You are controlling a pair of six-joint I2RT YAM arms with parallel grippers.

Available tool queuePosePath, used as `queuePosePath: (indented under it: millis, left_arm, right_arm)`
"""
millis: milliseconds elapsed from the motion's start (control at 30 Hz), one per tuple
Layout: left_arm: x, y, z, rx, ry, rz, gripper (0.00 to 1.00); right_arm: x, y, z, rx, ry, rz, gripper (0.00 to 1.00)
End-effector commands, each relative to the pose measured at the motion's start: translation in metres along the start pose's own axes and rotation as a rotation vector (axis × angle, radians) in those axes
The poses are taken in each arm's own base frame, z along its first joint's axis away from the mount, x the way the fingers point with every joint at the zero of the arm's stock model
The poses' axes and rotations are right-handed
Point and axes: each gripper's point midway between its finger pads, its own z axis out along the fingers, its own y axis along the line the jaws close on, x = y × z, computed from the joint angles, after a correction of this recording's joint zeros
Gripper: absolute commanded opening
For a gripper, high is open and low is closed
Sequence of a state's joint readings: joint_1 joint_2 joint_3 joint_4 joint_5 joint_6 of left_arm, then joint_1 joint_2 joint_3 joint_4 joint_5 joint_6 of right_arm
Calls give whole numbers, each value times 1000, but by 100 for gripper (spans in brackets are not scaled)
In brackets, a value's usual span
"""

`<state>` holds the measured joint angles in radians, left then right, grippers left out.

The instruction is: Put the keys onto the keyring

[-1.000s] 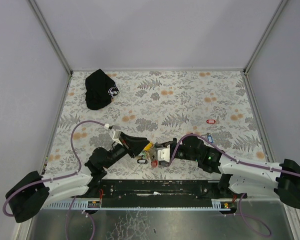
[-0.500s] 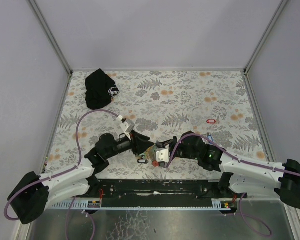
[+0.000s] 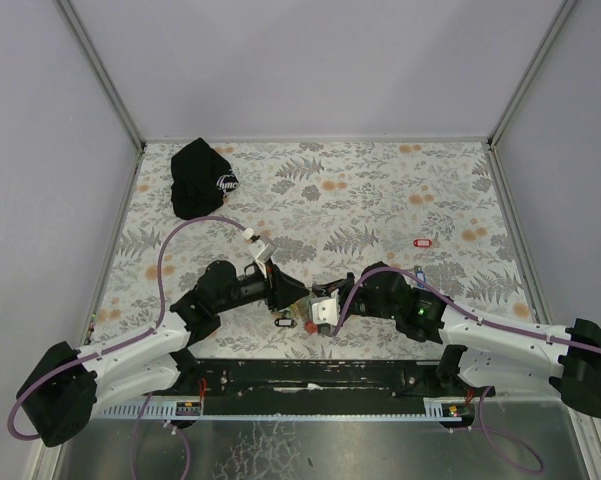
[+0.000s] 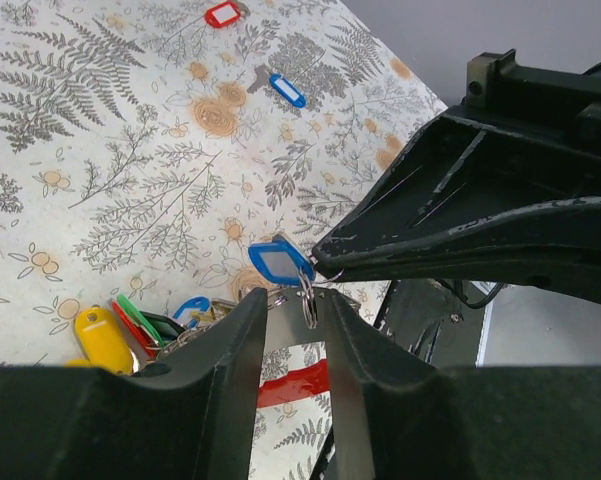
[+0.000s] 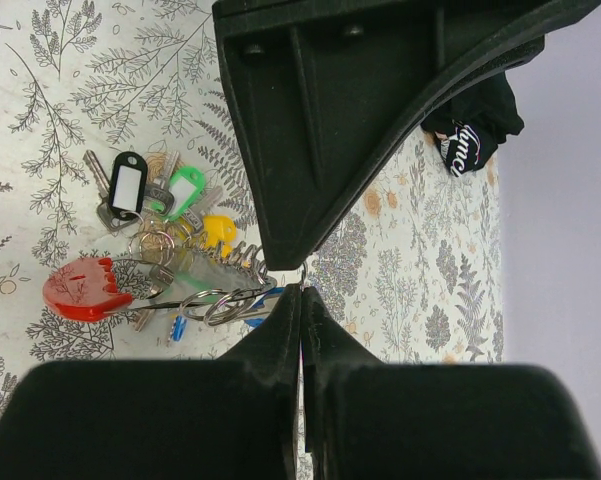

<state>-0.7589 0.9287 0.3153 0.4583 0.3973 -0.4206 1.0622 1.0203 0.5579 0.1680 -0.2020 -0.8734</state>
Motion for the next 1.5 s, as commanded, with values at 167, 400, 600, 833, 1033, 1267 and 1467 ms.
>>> queuePosePath:
  millis: [167, 400, 600, 833, 1033, 1267, 1467]
  left_arm:
    - [-8, -6, 2, 20, 5, 4, 26]
    - [-8, -5, 7, 28, 16, 13, 0]
    - [-11, 4, 1, -31, -36, 2, 0]
    - [-23, 5, -4, -43, -125, -6, 0]
    - [-33, 2, -6, -24, -220, -42, 0]
    - [-42, 17, -1, -97, -243, -11, 0]
    - [-56, 47, 3, -248, -237, 45, 0]
  right_arm:
    - [-28, -25, -3, 56, -75, -40, 0]
    - [-26, -23, -4, 52, -65, -26, 0]
    - [-15, -19, -12, 80, -32, 16, 0]
    - [1, 7, -10, 38, -11, 98, 0]
    - [6, 22, -8, 15, -27, 154, 0]
    - [16, -6, -1, 147, 38, 181, 3]
    - [20, -61, -18, 434, 98, 307, 32]
